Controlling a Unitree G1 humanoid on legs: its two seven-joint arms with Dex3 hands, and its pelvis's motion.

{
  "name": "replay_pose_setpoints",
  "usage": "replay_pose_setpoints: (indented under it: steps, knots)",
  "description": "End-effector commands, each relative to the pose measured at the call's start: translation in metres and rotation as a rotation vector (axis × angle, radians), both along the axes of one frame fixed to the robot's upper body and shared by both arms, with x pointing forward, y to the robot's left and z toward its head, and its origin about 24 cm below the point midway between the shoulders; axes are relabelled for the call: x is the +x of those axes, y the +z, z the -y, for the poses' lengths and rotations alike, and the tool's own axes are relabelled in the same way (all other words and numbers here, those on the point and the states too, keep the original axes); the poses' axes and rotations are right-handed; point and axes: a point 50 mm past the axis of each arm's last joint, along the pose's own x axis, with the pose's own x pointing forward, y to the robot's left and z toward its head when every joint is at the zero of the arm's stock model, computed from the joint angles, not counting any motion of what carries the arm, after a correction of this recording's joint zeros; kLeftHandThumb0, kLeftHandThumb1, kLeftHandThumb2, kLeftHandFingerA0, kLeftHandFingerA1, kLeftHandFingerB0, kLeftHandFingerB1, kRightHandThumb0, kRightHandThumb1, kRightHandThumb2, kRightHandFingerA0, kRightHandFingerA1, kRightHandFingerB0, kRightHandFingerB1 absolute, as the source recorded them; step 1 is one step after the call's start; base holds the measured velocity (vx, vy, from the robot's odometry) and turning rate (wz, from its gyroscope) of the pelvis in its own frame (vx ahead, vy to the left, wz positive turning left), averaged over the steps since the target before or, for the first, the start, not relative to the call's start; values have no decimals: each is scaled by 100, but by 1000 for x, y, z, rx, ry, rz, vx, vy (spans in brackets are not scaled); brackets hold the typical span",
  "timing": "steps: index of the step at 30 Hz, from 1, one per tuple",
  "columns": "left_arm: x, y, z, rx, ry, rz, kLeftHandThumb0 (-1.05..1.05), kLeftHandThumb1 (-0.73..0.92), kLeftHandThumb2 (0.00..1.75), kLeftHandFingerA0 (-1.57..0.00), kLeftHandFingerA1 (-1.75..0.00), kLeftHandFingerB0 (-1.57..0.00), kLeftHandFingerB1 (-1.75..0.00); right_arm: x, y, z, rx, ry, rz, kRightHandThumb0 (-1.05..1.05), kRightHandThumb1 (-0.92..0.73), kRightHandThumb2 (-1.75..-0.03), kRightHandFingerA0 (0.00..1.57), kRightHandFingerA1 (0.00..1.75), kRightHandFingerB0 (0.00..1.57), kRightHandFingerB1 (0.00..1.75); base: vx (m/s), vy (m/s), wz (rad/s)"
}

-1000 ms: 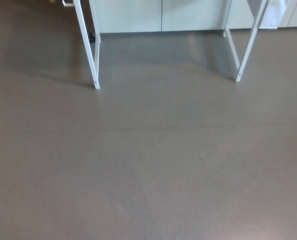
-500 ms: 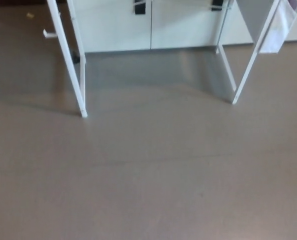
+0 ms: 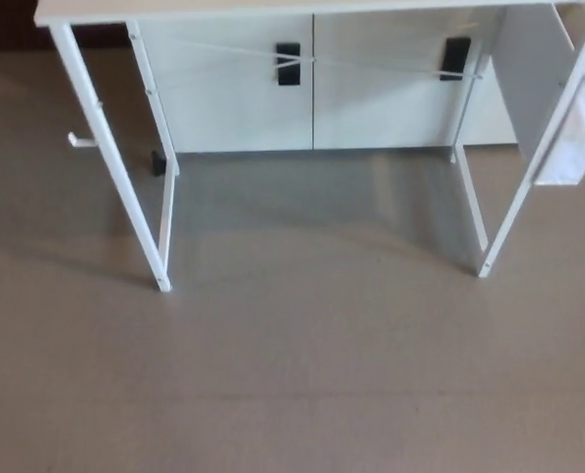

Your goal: The robot walks towards a desk on which a file tray is kept in the middle and a toilet paper roll is kept on its right. The robot uses its right hand to hook on finger in the gap of the roll and grabs it, lifts it and places it on the tray.

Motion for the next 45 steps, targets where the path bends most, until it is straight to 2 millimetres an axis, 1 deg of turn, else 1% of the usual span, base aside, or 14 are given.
replay_pose_setpoints:
  steps: [1,9,10,13,14,22,23,24,29,30,32,33,34,45]
  knots:
    - [-3,3,-5,32,-20,7,-105,71,123,-29,-84,0,-67,-2,4,3,-2,-1,-18,-39,-43,-99,7,54,1,53,226,-100,-7]
    - [0,7,-5,22,-21,32,-104,72,125,-26,-84,-3,-71,-3,-4,0,19,-56,37,-53,-47,-77,21,57,9,50,334,-26,-19]
    - [2,7,-6,29,-13,36,-103,92,72,-10,-106,0,-91,-1,-1,0,22,-28,23,-60,-48,-79,19,55,6,49,484,42,-11]
    - [5,9,-7,38,-15,38,-103,92,72,-11,-105,0,-88,0,1,1,36,-21,9,-57,-48,-77,20,54,6,48,477,36,-10]
    - [4,9,-8,37,-20,42,-105,73,125,-16,-79,-6,-72,-1,-1,-1,-4,-2,30,-58,-45,-78,27,59,9,51,455,15,6]
    - [6,10,-10,36,-26,52,-105,73,125,-14,-78,-6,-71,-2,-2,-2,-2,15,45,-54,-46,-76,24,59,9,52,266,-112,17]
    - [6,10,-10,61,-39,34,-105,92,73,-10,-100,0,-93,-3,-6,-3,13,-52,78,-56,-41,-75,24,59,11,52,320,-195,32]
    - [6,10,-10,55,-37,38,-105,72,126,-16,-80,-7,-73,-3,-6,-3,21,-60,57,-57,-43,-76,21,57,10,51,236,-425,25]
    - [6,12,-10,40,-32,52,-105,73,126,-19,-81,-5,-72,-2,-6,-2,33,-63,57,-56,-43,-75,19,57,9,51,200,-204,6]
    - [6,12,-10,44,-32,52,-103,92,75,-12,-103,0,-91,-3,-6,-2,39,-60,56,-56,-45,-75,19,57,7,50,160,-42,-7]
    - [9,14,-11,50,-30,61,-103,92,74,-18,-98,0,-90,0,-5,-2,1,-38,14,-60,-46,-78,23,56,10,50,184,12,-4]
    - [10,14,-11,46,-20,67,-103,92,74,-18,-97,0,-90,0,-5,-2,11,-47,27,-57,-47,-78,20,56,9,50,176,25,-9]
    - [11,14,-11,38,-10,77,-105,73,125,-24,-83,-3,-71,0,-5,-3,40,-62,49,-54,-48,-74,17,55,8,49,178,35,-20]
    - [4,12,-15,-25,91,134,-105,72,124,-11,-79,-7,-67,0,-7,-5,35,-57,62,-58,-47,-79,26,58,8,50,177,113,-3]
